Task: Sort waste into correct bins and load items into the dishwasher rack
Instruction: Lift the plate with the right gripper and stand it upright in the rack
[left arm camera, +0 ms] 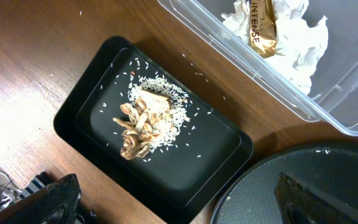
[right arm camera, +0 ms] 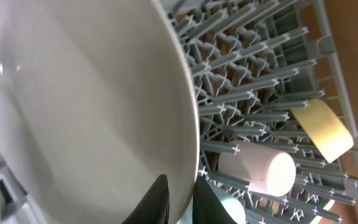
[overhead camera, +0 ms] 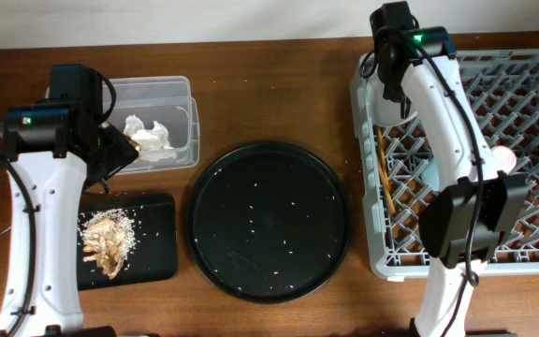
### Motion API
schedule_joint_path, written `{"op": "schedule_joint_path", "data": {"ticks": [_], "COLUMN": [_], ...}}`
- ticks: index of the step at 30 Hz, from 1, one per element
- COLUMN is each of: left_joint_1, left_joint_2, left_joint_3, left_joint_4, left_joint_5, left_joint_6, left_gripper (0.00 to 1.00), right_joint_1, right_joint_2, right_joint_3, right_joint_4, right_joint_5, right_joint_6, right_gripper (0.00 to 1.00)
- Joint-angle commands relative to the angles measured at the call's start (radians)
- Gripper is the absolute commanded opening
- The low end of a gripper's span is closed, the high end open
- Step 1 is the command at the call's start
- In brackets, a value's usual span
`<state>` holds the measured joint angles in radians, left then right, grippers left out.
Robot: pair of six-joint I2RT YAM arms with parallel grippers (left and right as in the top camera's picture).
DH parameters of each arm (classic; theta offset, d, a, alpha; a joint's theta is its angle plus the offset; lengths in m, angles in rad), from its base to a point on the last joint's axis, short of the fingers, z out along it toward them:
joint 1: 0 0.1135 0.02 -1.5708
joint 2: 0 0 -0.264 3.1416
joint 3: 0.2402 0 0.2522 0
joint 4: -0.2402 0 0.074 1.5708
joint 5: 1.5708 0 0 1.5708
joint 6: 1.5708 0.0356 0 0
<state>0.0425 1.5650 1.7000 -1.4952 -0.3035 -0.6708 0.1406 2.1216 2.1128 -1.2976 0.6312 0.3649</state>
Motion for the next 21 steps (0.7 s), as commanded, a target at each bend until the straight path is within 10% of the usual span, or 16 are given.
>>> {"op": "schedule_joint_path", "data": {"ticks": [1, 14, 21], "left_joint_1": [0.004, 0.004, 0.004], "left_joint_2": [-0.005, -0.005, -0.005], "left_joint_3": [0.006, 0.006, 0.006], "left_joint_4": [0.001, 0.001, 0.001], "left_joint_5": [-0.008, -0.008, -0.008], "left_joint_6": [0.005, 0.005, 0.005], "left_gripper": [1.00, 1.00, 1.00], "right_joint_1": [0.011, 0.008, 0.010], "right_joint_2": [-0.092, -0.275, -0.355], "right_joint_3": [0.000, 0.000, 0.000], "right_joint_4": [-0.011, -0.009, -0.079], "right_joint_5": [-0.126, -0.413, -0.664], "right_joint_6": [0.010, 0.006, -0.073], "right_gripper": [0.08, 0.06, 0.22]}}
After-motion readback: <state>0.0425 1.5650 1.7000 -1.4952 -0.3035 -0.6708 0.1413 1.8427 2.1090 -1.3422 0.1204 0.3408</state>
